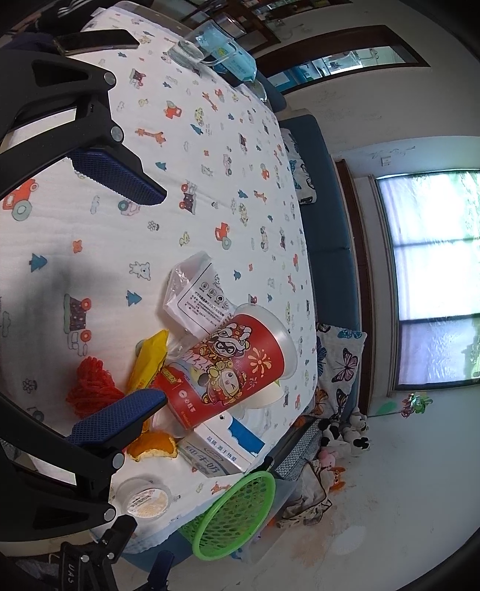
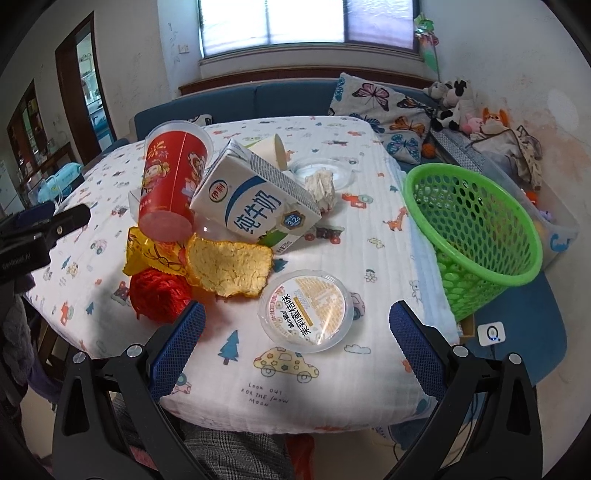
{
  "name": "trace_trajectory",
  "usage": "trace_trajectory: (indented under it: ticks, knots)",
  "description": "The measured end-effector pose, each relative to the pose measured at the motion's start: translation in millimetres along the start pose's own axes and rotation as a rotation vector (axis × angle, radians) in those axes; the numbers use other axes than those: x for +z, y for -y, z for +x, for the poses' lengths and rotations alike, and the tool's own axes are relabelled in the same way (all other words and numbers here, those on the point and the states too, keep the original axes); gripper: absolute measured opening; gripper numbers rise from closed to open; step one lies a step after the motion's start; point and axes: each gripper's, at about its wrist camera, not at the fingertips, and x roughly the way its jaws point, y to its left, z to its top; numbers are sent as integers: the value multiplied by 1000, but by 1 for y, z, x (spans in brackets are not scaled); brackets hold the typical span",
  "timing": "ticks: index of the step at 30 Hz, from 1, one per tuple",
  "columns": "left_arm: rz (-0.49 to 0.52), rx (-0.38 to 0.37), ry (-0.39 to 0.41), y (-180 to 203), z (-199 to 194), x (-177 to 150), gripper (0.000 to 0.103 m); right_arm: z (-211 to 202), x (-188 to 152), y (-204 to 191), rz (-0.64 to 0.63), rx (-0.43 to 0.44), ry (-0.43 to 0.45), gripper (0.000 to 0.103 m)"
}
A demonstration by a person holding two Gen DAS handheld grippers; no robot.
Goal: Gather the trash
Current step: 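Grasp the lidded dessert cup with the right tool while the left tool grasps the red cup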
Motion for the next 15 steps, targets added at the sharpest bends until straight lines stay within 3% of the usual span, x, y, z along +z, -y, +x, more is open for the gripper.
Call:
trace_trajectory:
  ticks: [15]
  knots:
    - [4, -12, -50, 5, 33, 17, 96, 38, -2, 5, -33, 23, -78, 99]
